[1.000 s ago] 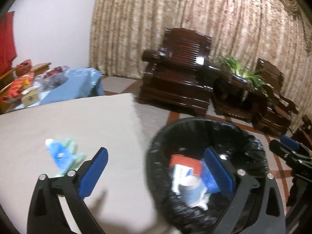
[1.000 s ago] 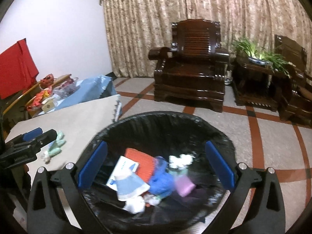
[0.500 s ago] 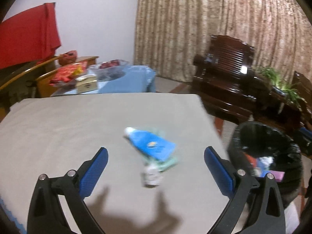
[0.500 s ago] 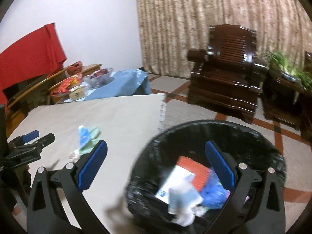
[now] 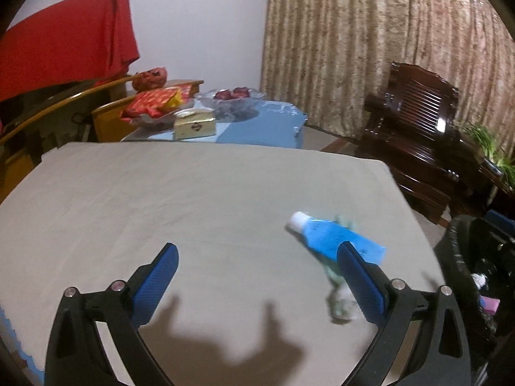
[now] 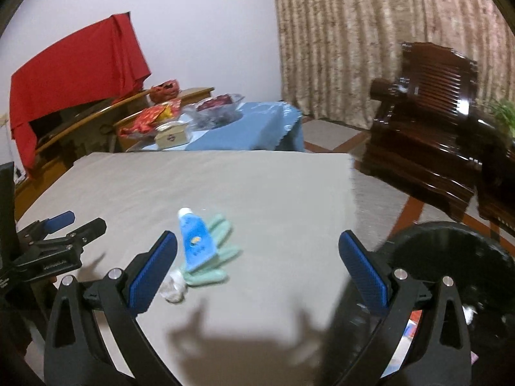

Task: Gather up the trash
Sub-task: 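Move both tools back over the table toward the blue tube and green glove, then grasp the blue tube with the right tool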

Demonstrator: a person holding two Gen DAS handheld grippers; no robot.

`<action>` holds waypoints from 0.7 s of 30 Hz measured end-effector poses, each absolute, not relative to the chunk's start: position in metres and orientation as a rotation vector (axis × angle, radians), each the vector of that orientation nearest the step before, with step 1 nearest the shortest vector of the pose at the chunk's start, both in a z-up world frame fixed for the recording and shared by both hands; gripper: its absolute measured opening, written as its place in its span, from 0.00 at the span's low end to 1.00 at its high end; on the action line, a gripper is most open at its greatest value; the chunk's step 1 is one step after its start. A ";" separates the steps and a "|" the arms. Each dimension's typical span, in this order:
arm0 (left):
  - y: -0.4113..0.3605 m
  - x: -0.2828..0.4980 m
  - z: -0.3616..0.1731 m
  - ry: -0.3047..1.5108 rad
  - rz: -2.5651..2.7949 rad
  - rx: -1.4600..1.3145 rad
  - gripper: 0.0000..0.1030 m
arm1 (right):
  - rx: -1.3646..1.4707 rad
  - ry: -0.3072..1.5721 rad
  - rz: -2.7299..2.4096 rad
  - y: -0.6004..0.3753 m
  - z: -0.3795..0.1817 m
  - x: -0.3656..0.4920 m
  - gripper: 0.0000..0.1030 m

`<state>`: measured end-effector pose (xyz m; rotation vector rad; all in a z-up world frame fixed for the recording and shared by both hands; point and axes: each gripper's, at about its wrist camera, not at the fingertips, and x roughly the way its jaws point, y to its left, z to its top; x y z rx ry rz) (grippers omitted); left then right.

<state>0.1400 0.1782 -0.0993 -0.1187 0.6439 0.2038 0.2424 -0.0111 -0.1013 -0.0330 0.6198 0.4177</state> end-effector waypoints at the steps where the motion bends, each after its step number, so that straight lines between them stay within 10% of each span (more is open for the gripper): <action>1: 0.185 0.143 -0.102 0.648 0.213 -0.125 0.94 | -0.041 0.624 0.430 -0.002 -0.106 0.247 0.95; 21: 0.251 0.165 -0.140 0.707 0.309 -0.174 0.94 | -0.182 0.758 0.645 0.117 -0.172 0.331 0.91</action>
